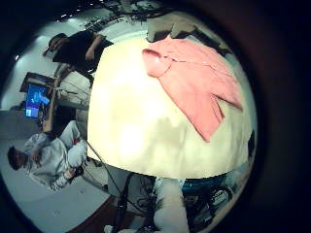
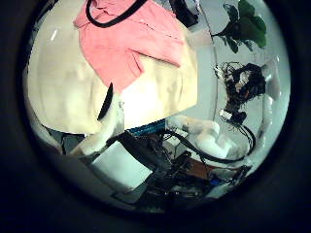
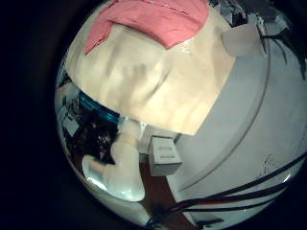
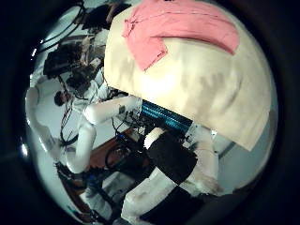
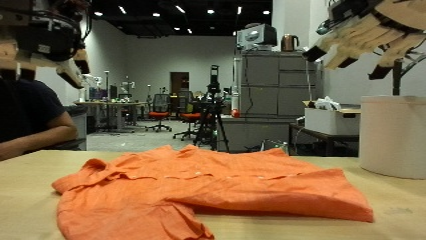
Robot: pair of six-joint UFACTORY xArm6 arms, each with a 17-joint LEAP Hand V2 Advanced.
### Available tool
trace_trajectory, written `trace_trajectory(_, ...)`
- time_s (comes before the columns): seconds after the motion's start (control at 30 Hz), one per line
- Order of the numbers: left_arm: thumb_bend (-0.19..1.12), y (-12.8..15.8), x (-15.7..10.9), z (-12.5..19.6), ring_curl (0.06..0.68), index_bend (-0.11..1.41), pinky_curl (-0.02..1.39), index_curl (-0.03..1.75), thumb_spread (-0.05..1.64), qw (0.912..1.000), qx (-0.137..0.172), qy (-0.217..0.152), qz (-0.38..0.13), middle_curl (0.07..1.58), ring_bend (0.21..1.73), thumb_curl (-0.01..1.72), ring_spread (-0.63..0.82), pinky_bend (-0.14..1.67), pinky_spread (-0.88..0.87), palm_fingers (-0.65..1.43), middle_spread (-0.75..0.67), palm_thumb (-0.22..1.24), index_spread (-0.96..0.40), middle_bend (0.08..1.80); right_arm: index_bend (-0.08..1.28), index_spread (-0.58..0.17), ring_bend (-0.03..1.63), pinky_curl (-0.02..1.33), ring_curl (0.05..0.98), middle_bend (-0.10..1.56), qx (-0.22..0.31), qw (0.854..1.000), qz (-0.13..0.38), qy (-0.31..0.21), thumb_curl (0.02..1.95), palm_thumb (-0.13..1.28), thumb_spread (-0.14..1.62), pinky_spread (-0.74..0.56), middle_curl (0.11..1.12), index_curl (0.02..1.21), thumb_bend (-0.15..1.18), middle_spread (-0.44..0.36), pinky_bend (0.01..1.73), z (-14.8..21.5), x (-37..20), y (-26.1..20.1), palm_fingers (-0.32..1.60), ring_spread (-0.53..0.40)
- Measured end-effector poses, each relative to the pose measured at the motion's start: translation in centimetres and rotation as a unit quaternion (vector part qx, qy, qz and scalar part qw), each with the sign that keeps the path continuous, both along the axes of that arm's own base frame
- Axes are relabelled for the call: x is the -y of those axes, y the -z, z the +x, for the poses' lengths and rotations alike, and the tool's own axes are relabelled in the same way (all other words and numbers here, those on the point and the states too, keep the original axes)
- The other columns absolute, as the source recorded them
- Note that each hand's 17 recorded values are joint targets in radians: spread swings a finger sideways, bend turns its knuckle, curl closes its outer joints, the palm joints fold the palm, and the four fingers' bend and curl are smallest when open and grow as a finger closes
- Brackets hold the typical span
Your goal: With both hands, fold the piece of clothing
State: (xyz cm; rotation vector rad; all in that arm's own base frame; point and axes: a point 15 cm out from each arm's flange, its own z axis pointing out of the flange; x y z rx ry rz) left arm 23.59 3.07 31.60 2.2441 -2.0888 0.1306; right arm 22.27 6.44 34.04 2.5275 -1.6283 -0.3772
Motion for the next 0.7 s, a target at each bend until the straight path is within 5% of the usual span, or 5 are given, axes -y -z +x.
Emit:
trace_trajectory(0.4, -0.02, 0.5, -1.0, 0.2, 0.211, 0.19, 0.28, 0.38, 1.08, 0.9999, 0.003, -0.015, 0.007, 0.30, 0.32, 0.38, 0.55, 0.19, 0.51, 0.15, 0.29, 0.53, 0.05, 0.19, 0.17, -0.292, 0.21, 0.32, 0.270, 0.19, 0.000, 1.000, 0.004, -0.013, 0.21, 0.44, 1.35, 0.36, 0.33, 0.30, -0.01, 0.048, 0.25, -0.4, 0.1, -0.2, 0.21, 0.225)
trace_trajectory(0.7, -0.02, 1.9, 1.1, 0.2, 0.212, 0.19, 0.27, 0.38, 1.08, 0.9995, -0.014, 0.027, 0.004, 0.31, 0.31, 0.38, 0.52, 0.19, 0.49, 0.20, 0.25, 0.52, 0.03, 0.20, 0.17, -0.292, 0.21, 0.32, 0.270, 0.19, -0.001, 1.000, 0.004, -0.010, 0.20, 0.44, 1.35, 0.36, 0.32, 0.30, -0.01, 0.059, 0.25, -0.3, 0.2, -0.1, 0.21, 0.224)
